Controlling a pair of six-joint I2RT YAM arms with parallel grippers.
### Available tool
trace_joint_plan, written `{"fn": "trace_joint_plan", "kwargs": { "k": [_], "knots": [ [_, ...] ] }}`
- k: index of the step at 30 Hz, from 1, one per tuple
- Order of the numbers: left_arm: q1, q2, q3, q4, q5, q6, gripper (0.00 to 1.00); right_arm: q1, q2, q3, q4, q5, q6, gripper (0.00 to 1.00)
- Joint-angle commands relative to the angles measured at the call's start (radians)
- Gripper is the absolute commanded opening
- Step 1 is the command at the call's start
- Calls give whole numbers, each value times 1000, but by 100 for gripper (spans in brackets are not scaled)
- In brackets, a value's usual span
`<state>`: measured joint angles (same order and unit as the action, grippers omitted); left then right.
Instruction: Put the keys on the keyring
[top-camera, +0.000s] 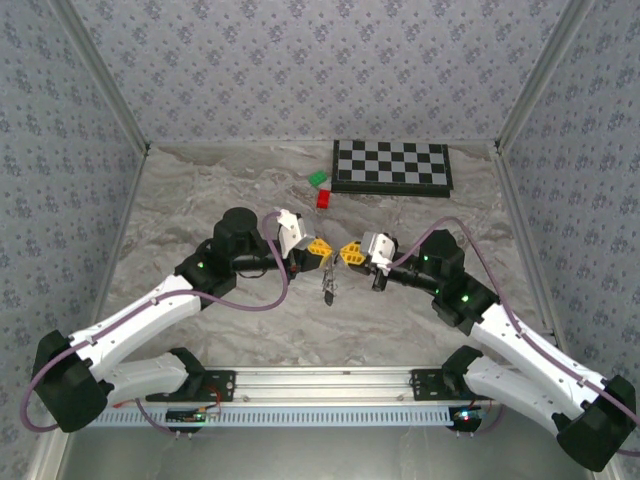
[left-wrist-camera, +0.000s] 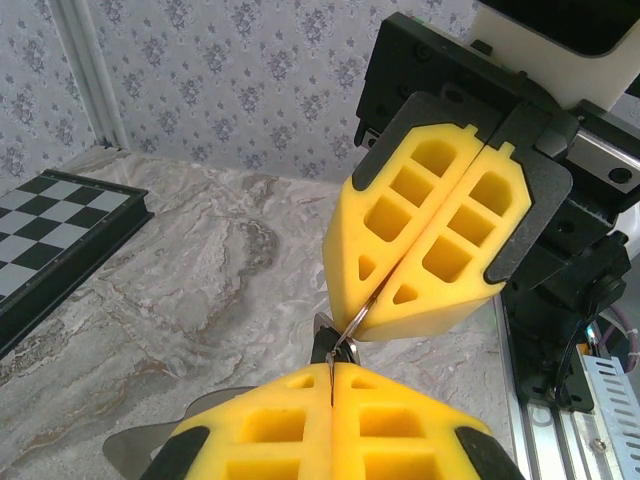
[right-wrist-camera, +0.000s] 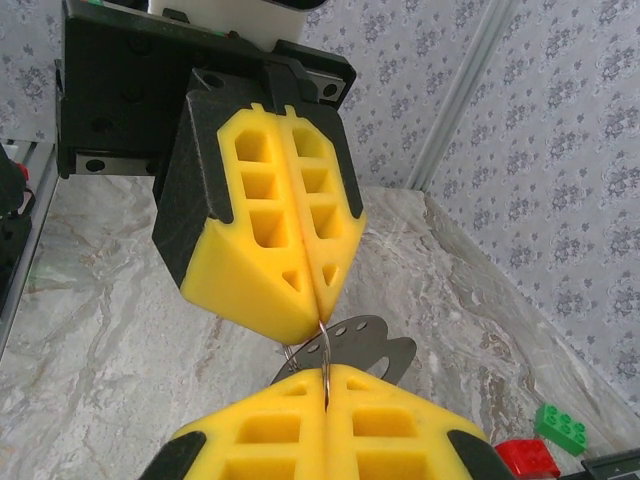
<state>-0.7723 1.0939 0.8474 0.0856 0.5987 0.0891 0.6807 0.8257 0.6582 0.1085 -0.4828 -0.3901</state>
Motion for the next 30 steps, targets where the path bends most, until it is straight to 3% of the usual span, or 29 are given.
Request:
{"fn": "trace_joint_plan", "kwargs": {
  "k": [1,30],
  "knots": [
    [-3,-14,7,41,31,6,0,6,3,28,26,12,-12,0],
    [-9,-7,12,37,31,6,0,14,9,30,30,7,-24,0]
  ]
}}
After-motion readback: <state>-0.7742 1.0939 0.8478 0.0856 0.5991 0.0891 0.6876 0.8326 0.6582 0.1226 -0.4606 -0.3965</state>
